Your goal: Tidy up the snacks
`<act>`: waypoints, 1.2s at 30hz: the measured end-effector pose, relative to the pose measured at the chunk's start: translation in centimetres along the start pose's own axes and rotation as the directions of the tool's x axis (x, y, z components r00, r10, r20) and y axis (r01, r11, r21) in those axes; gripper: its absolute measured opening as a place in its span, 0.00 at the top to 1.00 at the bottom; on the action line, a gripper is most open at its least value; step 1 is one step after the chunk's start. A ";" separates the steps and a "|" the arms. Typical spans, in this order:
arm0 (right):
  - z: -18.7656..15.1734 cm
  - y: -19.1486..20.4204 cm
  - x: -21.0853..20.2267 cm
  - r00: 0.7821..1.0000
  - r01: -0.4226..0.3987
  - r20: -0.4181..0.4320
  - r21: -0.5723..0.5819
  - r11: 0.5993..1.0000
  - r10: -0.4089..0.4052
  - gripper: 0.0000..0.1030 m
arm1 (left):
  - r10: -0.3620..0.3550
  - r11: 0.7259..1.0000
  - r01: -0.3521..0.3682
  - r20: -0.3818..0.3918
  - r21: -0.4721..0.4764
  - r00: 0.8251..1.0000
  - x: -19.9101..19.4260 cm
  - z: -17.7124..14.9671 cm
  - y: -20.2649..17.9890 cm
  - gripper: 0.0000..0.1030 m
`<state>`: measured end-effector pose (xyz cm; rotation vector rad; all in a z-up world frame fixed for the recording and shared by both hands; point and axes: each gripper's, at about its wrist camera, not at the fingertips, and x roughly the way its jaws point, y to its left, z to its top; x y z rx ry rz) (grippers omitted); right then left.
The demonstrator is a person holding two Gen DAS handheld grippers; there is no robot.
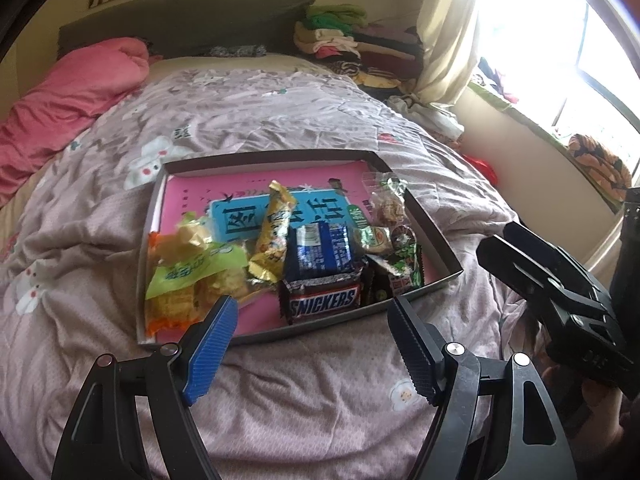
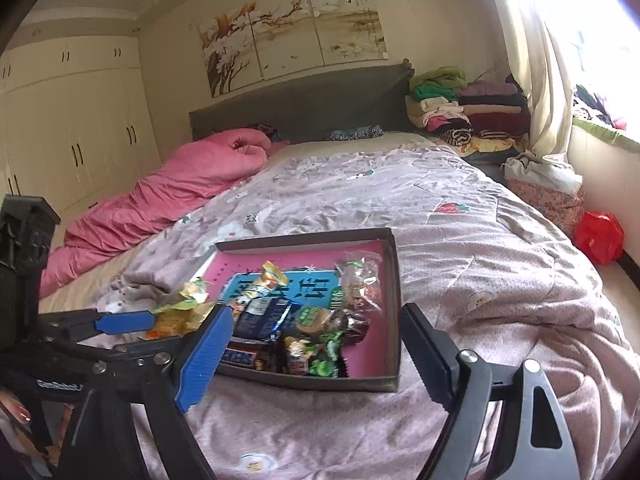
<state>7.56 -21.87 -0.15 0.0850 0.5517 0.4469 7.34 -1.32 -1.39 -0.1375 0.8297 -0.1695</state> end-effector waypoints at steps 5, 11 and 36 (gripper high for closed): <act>-0.5 1.1 -0.1 0.999 -0.009 -0.044 0.022 1.000 0.010 0.16 | 0.026 0.999 -0.027 -0.015 -0.022 1.000 -0.7 -1.0 0.4 0.24; -1.3 2.1 -0.5 0.996 0.009 -0.089 0.016 1.000 -0.007 0.16 | 0.051 0.998 -0.052 -0.027 -0.048 0.998 -1.3 -2.0 1.1 0.24; -3.9 4.0 -1.7 0.977 0.065 -0.201 -0.031 0.997 -0.070 0.14 | 0.056 0.996 -0.060 -0.060 -0.062 0.997 -2.0 -4.2 1.5 0.24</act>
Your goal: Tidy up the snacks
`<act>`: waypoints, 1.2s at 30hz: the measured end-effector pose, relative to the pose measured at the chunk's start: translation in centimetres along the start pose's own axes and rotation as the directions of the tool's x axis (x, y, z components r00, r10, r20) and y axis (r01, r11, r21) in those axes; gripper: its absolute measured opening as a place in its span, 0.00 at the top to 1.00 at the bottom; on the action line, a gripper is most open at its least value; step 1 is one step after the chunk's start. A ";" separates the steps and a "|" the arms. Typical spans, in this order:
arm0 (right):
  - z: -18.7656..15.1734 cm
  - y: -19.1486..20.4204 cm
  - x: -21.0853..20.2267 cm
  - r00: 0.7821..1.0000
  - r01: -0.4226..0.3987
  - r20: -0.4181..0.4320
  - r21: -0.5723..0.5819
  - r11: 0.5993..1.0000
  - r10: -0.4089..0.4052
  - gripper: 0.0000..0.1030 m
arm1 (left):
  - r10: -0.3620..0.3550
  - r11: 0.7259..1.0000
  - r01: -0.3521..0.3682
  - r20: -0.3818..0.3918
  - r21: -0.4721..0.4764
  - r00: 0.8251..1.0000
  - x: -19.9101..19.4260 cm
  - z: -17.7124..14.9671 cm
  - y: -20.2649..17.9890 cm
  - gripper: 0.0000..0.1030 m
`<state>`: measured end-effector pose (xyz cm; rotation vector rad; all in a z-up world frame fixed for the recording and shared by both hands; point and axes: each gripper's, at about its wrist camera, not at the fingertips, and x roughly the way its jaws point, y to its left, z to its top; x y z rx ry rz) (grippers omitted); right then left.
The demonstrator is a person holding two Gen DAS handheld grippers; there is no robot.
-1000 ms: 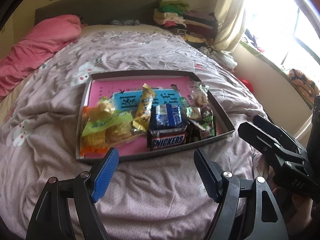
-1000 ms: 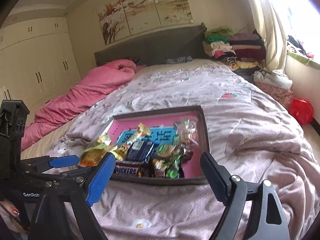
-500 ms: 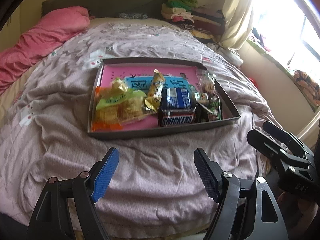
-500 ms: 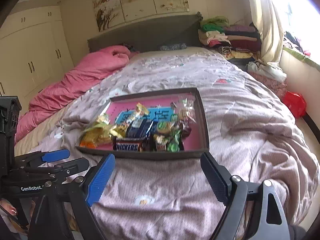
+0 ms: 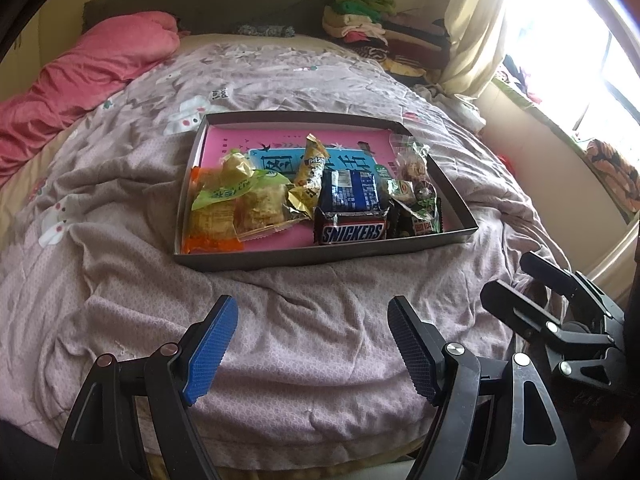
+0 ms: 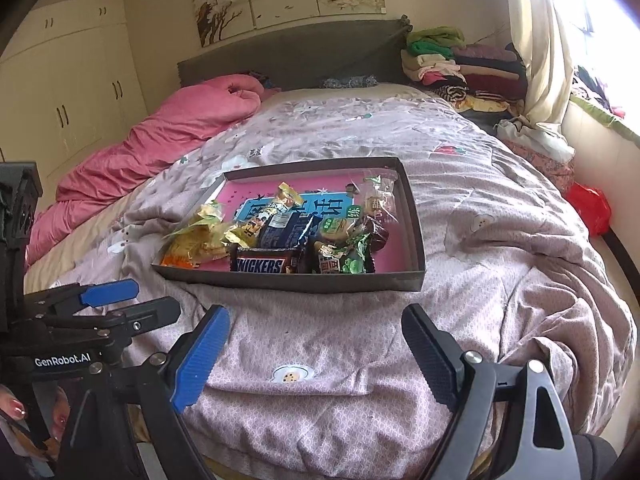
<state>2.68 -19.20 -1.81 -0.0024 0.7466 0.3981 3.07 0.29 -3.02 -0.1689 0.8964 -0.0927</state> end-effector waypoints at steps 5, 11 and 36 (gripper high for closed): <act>-0.1 0.3 0.2 1.000 -0.003 -0.003 -0.012 1.000 0.003 0.13 | 0.000 1.000 0.000 0.000 0.000 1.000 -0.1 0.0 0.0 0.24; -0.2 0.0 0.4 1.000 0.000 -0.012 -0.004 1.000 0.000 0.13 | 0.001 1.000 -0.001 0.000 0.000 1.000 -0.2 -0.1 0.0 0.24; -0.4 -0.8 0.7 1.000 0.007 -0.019 0.021 1.000 -0.006 0.06 | 0.001 1.000 -0.001 0.006 0.000 1.000 -0.4 0.1 0.0 0.24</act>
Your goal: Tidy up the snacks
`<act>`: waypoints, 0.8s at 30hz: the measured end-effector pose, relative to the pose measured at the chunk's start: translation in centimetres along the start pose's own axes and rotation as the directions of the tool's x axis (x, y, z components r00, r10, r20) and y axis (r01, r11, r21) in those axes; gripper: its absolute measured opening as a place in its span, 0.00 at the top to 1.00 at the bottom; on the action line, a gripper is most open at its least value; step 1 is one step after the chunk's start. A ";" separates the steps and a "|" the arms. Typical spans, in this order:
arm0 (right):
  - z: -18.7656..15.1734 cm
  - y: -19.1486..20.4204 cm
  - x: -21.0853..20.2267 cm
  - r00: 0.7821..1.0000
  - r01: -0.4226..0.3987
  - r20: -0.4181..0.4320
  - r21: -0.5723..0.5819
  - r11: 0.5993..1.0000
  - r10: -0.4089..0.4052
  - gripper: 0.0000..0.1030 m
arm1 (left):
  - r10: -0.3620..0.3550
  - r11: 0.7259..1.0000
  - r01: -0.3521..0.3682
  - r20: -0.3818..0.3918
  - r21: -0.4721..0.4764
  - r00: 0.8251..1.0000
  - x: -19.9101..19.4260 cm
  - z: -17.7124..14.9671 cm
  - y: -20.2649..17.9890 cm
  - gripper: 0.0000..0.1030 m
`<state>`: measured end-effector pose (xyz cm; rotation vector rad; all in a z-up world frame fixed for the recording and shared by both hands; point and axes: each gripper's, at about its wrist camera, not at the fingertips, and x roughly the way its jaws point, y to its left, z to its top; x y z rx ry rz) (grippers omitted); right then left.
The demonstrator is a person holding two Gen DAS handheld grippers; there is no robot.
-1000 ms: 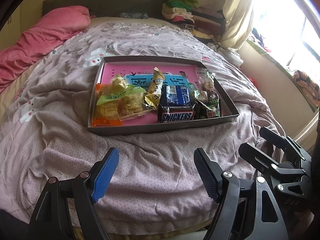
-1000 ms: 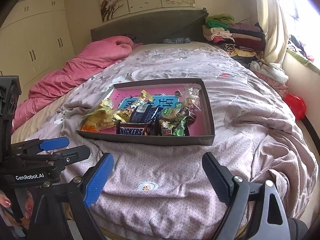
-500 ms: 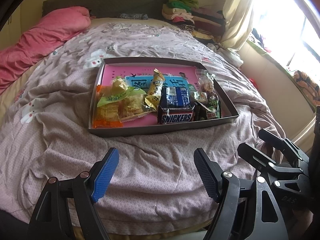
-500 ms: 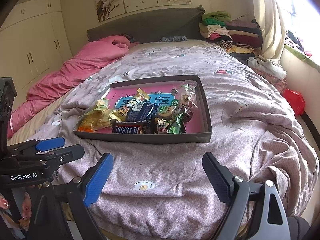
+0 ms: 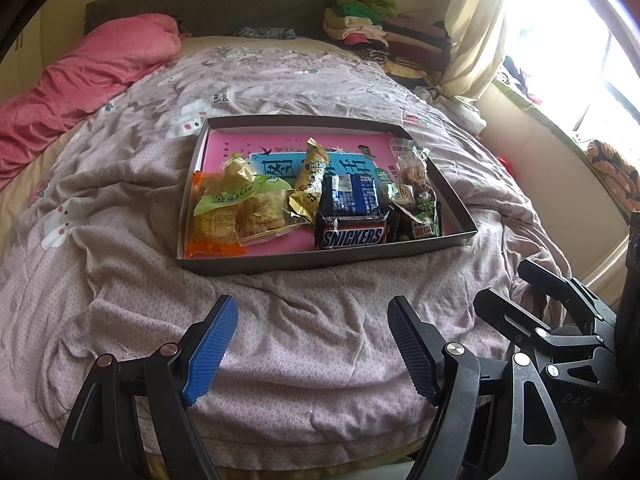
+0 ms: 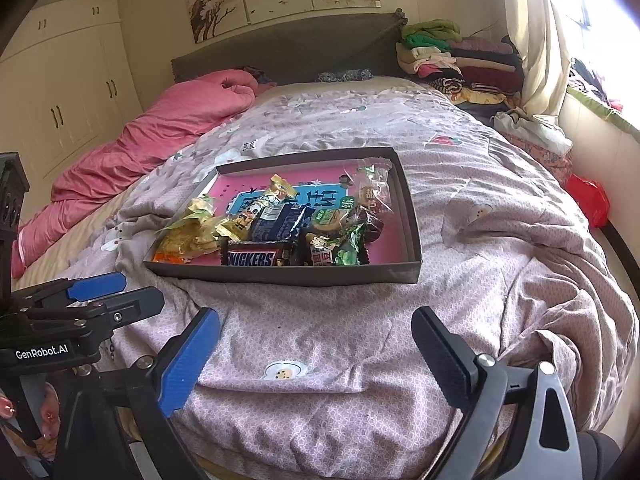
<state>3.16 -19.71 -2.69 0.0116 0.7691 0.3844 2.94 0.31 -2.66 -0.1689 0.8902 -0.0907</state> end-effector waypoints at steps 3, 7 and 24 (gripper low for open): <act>0.0 -0.1 0.1 1.000 0.001 -0.004 0.003 1.000 -0.001 0.05 | 0.000 1.000 0.000 0.000 -0.001 1.000 0.0 0.0 0.0 0.24; -0.1 -0.2 0.2 1.000 0.002 -0.004 0.005 1.000 -0.002 0.05 | 0.000 1.000 0.000 0.000 -0.001 1.000 0.0 0.0 0.0 0.24; 0.0 -0.1 0.2 1.000 0.002 -0.006 0.005 1.000 -0.002 0.04 | 0.011 1.000 -0.011 -0.006 0.004 1.000 0.1 0.0 -0.1 0.24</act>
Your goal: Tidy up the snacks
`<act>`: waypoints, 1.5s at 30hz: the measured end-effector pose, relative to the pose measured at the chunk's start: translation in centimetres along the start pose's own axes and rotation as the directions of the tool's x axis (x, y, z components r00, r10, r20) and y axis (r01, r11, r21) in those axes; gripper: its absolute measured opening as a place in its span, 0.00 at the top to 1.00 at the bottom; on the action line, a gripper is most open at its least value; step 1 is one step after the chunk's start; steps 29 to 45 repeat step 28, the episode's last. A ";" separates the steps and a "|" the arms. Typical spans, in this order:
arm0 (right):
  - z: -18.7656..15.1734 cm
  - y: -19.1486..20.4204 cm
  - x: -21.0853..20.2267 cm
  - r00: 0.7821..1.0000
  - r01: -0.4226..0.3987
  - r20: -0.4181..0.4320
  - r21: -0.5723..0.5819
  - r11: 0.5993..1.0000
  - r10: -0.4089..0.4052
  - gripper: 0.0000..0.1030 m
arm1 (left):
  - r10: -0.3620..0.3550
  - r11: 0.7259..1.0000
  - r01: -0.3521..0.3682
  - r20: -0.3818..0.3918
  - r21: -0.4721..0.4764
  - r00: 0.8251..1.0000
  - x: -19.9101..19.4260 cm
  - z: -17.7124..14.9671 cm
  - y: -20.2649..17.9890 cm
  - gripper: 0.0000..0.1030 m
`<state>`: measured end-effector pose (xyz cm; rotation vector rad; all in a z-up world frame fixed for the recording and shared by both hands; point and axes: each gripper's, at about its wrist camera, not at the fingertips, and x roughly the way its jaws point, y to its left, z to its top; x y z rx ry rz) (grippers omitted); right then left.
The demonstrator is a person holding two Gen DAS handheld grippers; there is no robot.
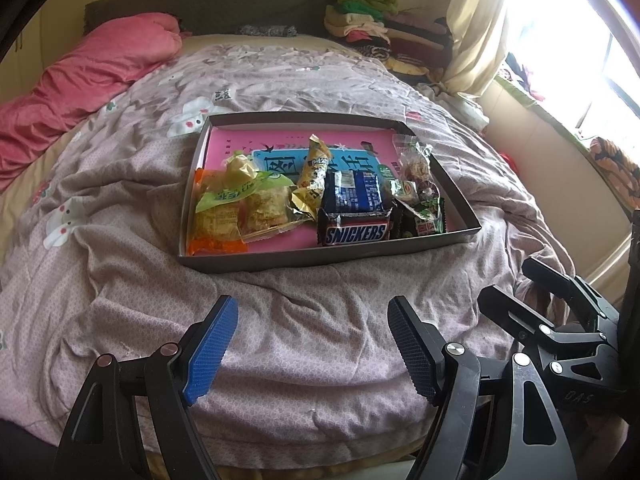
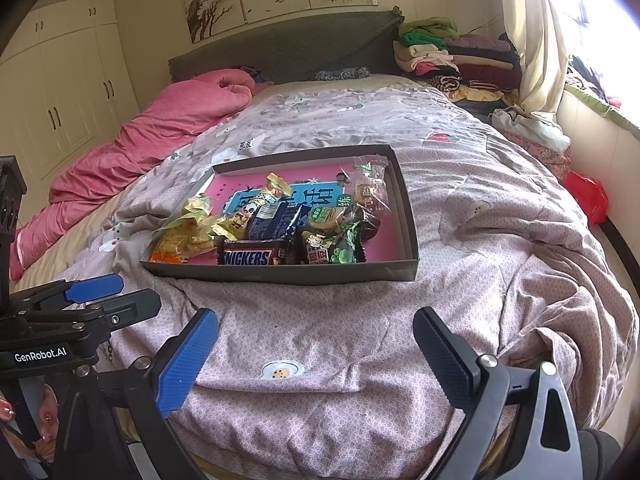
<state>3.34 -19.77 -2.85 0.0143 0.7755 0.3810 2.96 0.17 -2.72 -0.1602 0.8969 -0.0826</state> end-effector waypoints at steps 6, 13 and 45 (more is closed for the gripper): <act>0.0 -0.1 0.1 1.000 0.002 -0.002 0.000 1.000 -0.002 0.04 | 0.003 1.000 -0.003 0.003 0.000 1.000 0.0 -0.2 0.2 0.24; 0.0 -0.1 0.1 1.000 0.001 -0.001 -0.001 1.000 -0.001 0.04 | 0.024 1.000 -0.024 0.018 0.000 1.000 0.0 -0.2 0.0 0.24; 0.5 -1.3 0.9 1.000 0.014 0.004 0.021 1.000 -0.015 0.04 | 0.109 0.994 -0.105 0.098 -0.041 0.989 -0.3 1.7 2.3 0.24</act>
